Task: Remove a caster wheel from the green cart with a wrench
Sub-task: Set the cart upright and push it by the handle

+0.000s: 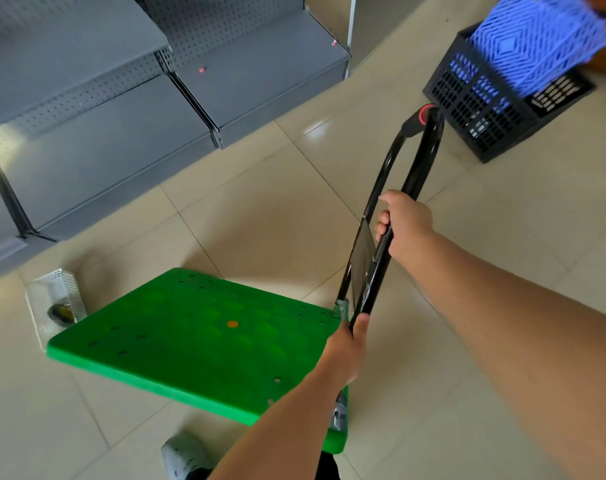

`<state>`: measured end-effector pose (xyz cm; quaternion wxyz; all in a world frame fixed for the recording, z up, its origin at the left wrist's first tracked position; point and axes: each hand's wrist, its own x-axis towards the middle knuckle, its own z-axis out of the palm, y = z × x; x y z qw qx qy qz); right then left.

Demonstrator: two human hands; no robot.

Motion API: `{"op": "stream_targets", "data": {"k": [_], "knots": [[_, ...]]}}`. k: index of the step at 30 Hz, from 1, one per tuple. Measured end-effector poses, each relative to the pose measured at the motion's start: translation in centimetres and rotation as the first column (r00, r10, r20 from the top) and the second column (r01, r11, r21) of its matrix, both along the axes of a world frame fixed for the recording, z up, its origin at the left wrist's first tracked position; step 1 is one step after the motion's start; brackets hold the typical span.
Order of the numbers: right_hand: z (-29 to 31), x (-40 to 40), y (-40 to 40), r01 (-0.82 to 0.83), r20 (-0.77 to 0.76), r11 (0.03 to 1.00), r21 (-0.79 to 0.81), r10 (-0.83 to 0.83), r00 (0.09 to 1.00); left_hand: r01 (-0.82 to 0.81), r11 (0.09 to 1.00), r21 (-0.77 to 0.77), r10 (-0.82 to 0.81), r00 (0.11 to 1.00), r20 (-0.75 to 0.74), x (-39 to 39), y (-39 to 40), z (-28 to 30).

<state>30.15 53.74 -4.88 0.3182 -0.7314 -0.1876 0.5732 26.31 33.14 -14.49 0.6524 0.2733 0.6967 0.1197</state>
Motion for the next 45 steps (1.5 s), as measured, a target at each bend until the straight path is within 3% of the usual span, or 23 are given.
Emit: {"op": "stream_targets", "data": {"k": [10,15,20,27,32,34,37,42,45], "knots": [[1.0,-0.2,-6.5,-0.06,-0.04,0.988,0.144,0.067,0.997,0.123,0.992,0.021,-0.122,0.992,-0.03,-1.4,-1.2,-0.4],[0.6,0.3,-9.9,-0.048,-0.044,0.981,0.19,0.058,0.997,0.085,0.996,-0.025,-0.087,0.989,-0.123,-1.4,-1.6,-0.2],[3.5,0.2,-11.5,-0.111,0.011,0.975,0.191,0.111,0.994,0.047,0.973,0.226,0.019,0.96,-0.281,-0.8,-0.5,3.3],[10.8,0.5,-13.6,-0.071,-0.109,0.978,0.195,0.094,0.99,0.135,0.891,0.433,-0.041,0.975,-0.22,-1.9,0.3,11.9],[14.2,1.2,-13.7,-0.044,-0.031,0.995,0.094,0.047,0.998,0.206,0.913,0.352,-0.182,0.978,-0.1,-3.0,-4.6,17.0],[15.0,1.6,-14.1,-0.026,-0.004,1.0,-0.007,0.026,1.0,0.191,0.922,0.336,-0.201,0.98,-0.005,-3.5,-7.1,18.4],[15.3,1.5,-17.0,-0.125,0.013,0.974,-0.188,0.13,0.991,0.137,0.943,0.302,-0.18,0.976,0.122,-3.8,-10.3,20.1],[13.8,-0.4,-24.2,-0.191,-0.04,0.911,-0.366,0.19,0.981,0.129,0.991,0.046,-0.134,0.985,0.111,-4.6,-18.2,19.1],[12.8,-1.2,-26.1,-0.152,-0.065,0.929,-0.339,0.138,0.988,0.067,0.997,0.031,-0.07,0.994,0.085,-4.9,-20.2,18.5]]}}
